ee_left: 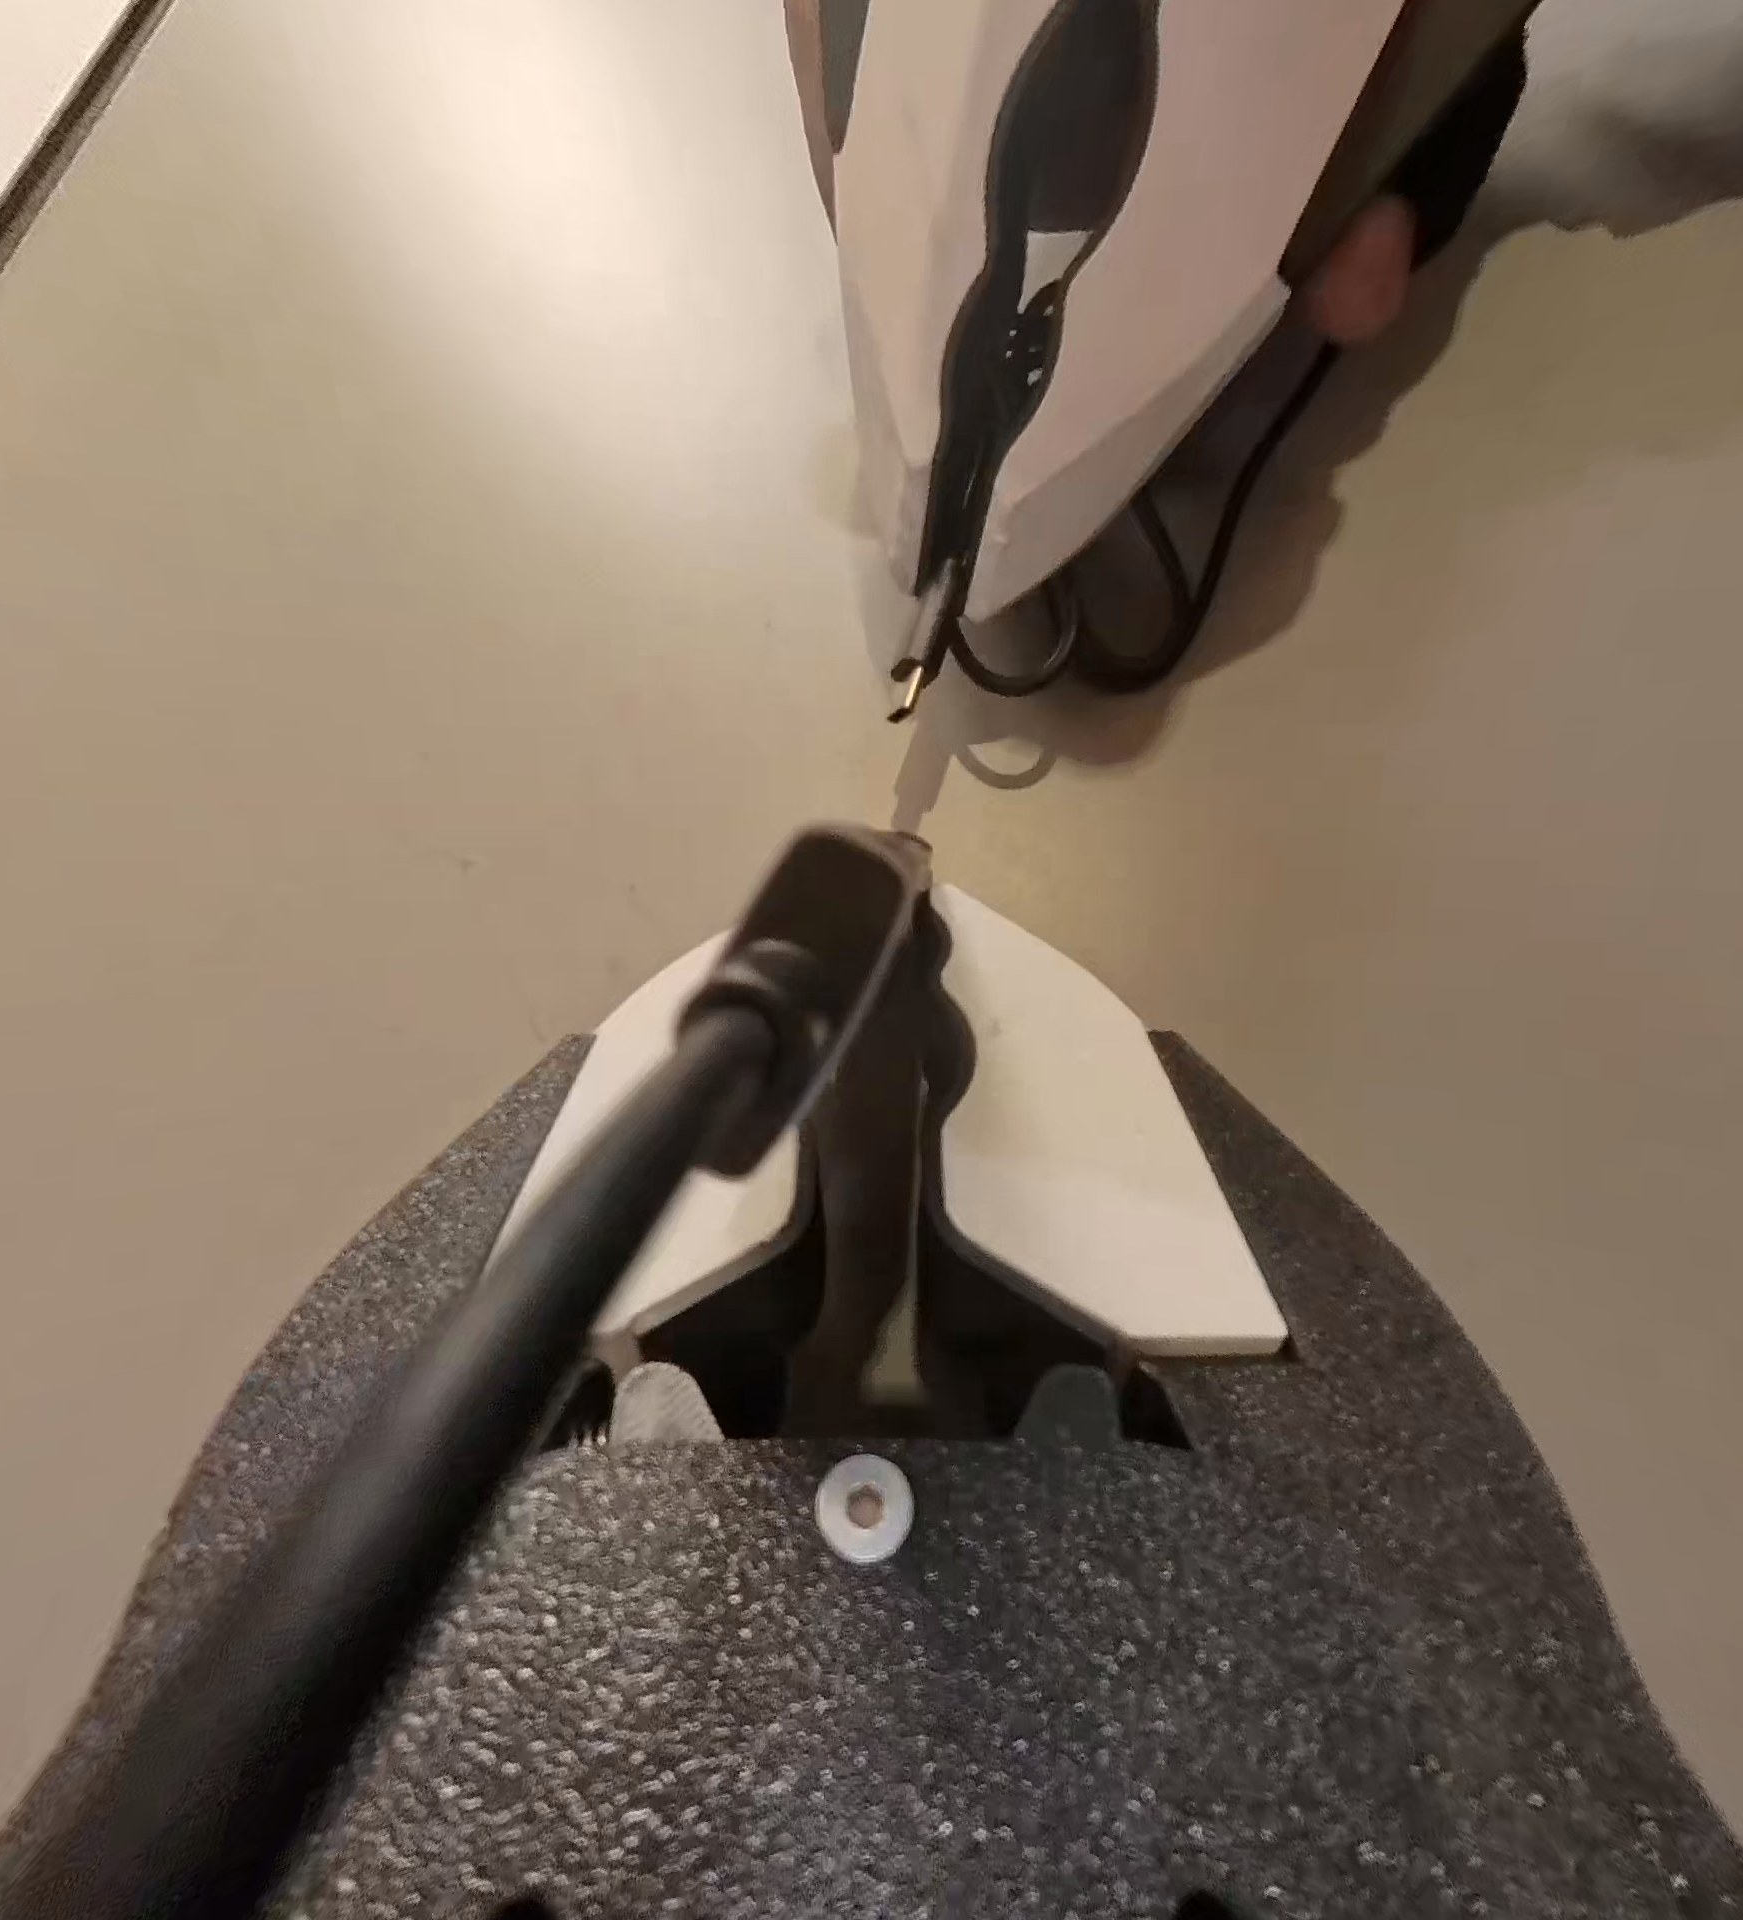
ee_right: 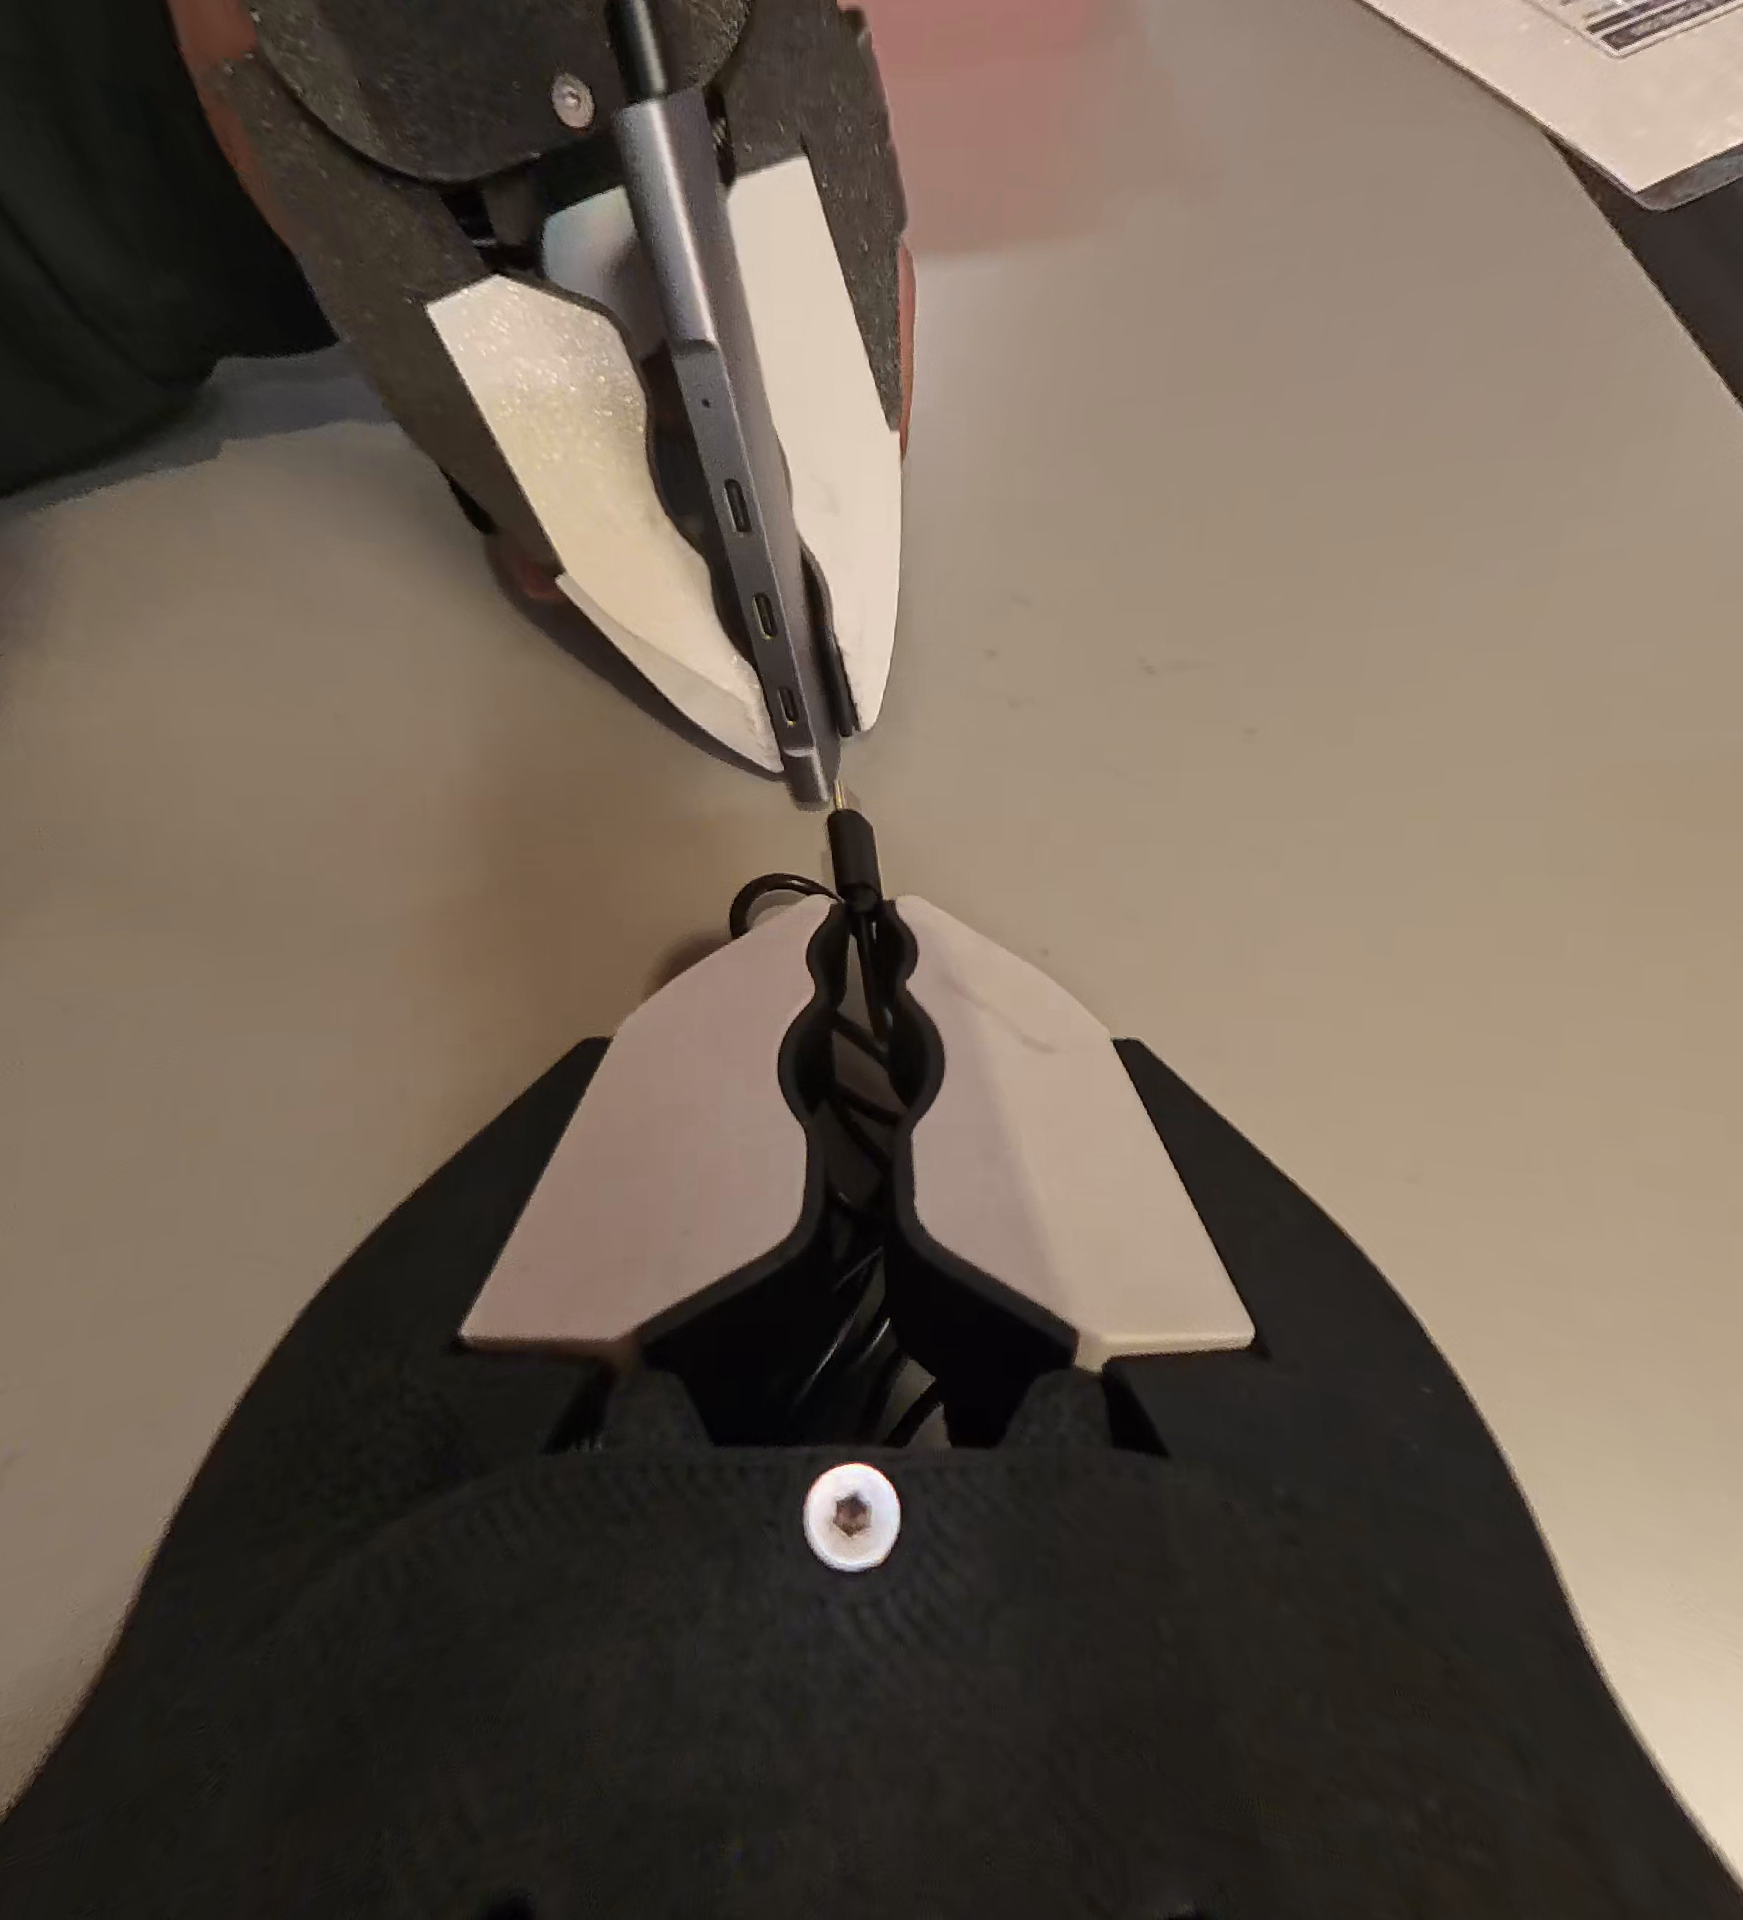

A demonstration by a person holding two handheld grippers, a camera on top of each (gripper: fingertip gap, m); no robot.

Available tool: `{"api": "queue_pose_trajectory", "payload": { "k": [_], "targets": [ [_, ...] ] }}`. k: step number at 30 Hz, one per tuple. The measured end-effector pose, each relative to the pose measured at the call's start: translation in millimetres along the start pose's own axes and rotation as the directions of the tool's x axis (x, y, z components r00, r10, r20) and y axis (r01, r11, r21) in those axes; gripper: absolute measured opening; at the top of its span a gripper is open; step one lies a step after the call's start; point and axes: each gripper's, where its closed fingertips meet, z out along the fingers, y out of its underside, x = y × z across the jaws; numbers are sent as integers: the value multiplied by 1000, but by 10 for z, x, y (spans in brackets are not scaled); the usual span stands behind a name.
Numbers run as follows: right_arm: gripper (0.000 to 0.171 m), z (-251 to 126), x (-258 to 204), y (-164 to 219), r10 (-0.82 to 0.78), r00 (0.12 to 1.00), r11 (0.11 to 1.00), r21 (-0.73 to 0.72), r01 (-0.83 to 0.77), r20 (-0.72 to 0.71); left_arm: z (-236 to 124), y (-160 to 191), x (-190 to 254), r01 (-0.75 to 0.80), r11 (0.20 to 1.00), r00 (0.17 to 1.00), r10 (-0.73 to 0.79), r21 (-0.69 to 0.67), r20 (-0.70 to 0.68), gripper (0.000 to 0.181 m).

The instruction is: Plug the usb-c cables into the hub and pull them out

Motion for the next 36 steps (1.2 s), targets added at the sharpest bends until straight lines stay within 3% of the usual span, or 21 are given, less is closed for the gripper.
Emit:
{"api": "queue_pose_trajectory", "payload": {
  "k": [1, 22, 29, 36],
  "targets": [
    [5, -1, 0, -8, -1, 1000, 1000, 4, 1, 1, 0, -2, -8, 0, 1000, 1000, 0, 2, 2, 18],
    [4, 36, 21, -50, -97, 991, 995, -30, 94, -93, 80, -108, -72, -102, 995, 989, 100, 10, 107, 14],
    [4, -5, 60, -54, -108, 984, 993, -56, 101, -145, 105, -156, -168, -278, 959, 922, 284, -59, 264, 14],
    [4, -20, 91, -83, -104, 978, 994, -45, 97, -183, 99, -176, -242, -355, 928, 862, 371, -112, 347, 14]
  ]
}}
